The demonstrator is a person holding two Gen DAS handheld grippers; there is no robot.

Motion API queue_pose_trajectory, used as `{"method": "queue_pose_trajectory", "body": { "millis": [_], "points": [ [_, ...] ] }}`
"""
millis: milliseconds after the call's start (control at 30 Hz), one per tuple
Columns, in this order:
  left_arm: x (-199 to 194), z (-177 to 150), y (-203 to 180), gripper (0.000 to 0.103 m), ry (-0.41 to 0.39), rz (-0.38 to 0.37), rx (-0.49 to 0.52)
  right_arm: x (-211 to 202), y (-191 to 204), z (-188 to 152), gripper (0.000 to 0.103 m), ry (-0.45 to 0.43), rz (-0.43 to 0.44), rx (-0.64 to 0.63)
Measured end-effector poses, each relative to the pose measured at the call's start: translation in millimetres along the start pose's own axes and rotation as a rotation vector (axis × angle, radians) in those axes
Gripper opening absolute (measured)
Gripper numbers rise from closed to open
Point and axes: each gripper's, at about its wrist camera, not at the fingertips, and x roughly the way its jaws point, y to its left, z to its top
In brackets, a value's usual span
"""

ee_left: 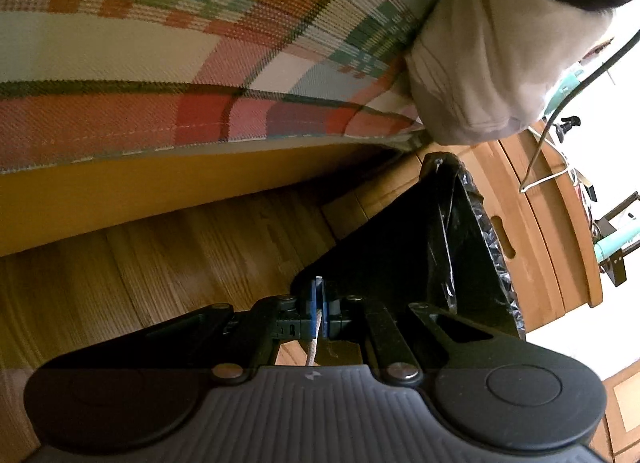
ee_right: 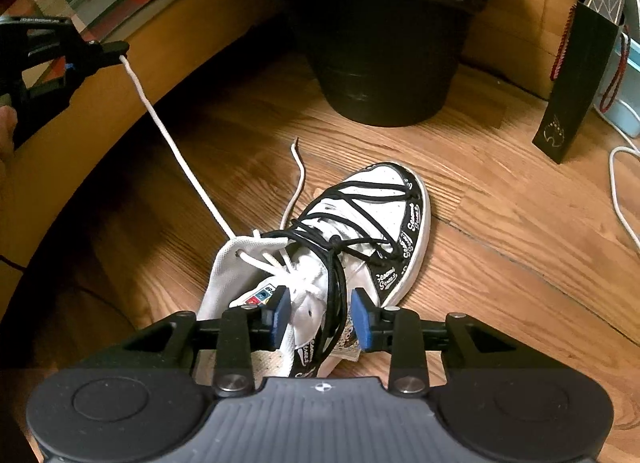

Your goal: Lace up shoes with both hands

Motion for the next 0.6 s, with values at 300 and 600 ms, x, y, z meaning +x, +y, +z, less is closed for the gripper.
{"method": "queue_pose_trajectory", "body": {
  "millis": [300,600],
  "points": [
    [-3,2,-4,0.003,0.004,-0.009,0.022,1,5,0,0.038,0.000,-0.012,-0.032],
    [34,-48,29,0.006,0.323,0.053,-0.149,9,14,-5,0.038,0.033,-0.026,-0.081]
  ]
}}
